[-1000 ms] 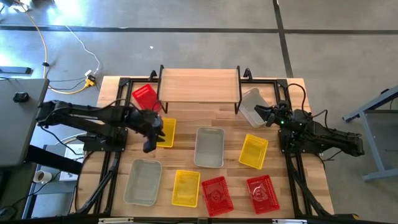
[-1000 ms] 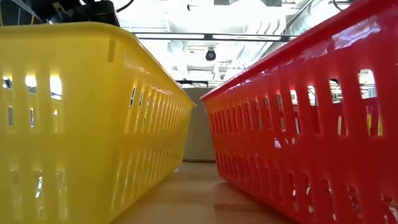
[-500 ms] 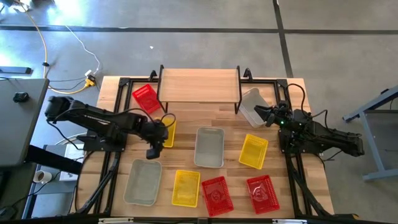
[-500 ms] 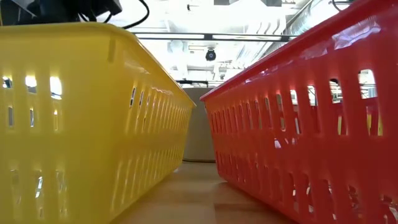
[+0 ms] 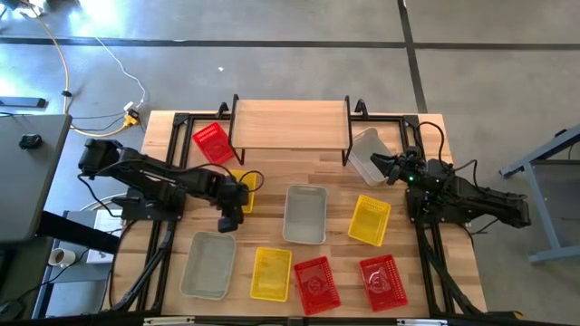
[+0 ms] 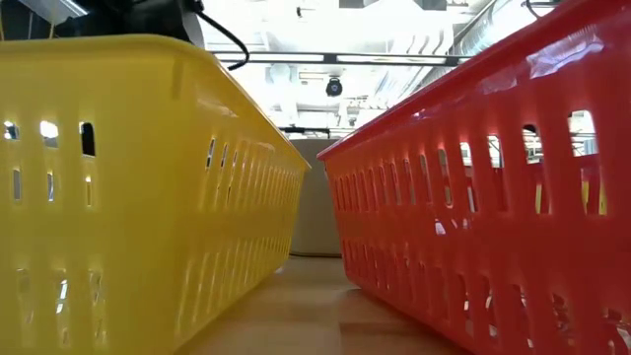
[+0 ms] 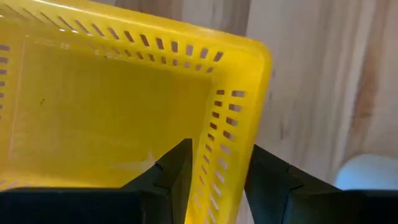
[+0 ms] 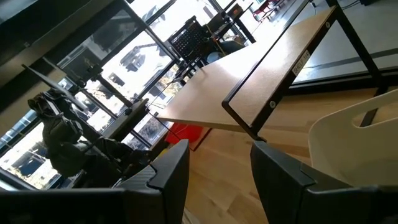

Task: Stack baskets on shelf by color
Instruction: Put the top left yellow bin on the shelf

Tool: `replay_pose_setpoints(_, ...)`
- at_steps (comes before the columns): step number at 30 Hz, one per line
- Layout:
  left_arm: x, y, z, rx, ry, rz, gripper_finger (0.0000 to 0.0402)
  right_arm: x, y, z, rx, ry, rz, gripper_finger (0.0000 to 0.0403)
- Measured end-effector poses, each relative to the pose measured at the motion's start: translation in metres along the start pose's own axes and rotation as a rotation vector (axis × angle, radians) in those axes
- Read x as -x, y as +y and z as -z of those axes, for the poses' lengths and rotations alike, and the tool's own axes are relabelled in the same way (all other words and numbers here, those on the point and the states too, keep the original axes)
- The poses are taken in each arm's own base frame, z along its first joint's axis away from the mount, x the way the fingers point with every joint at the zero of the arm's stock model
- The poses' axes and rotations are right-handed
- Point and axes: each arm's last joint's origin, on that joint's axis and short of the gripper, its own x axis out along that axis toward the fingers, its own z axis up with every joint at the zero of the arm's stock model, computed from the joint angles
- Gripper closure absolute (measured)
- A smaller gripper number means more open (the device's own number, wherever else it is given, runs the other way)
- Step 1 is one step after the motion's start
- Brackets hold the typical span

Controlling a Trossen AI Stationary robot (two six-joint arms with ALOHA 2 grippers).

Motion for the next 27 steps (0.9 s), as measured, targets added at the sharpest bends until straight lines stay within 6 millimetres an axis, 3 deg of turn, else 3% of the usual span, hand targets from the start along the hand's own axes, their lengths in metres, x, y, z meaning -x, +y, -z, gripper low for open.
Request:
replay_pose_setpoints(12,-0.010,0.000,-0.001,-0.003,0.030,-0.037,0.0395,0.000,0.000,0.000,-0.013,0.000,0.000,0.0249)
replay_pose_setpoints(27,0.013,-0.005,-0.001,0.032,-0.060,0.037,0.0401,0.000,0.000,0.000,-0.026,-0.001,0.000,0.0249)
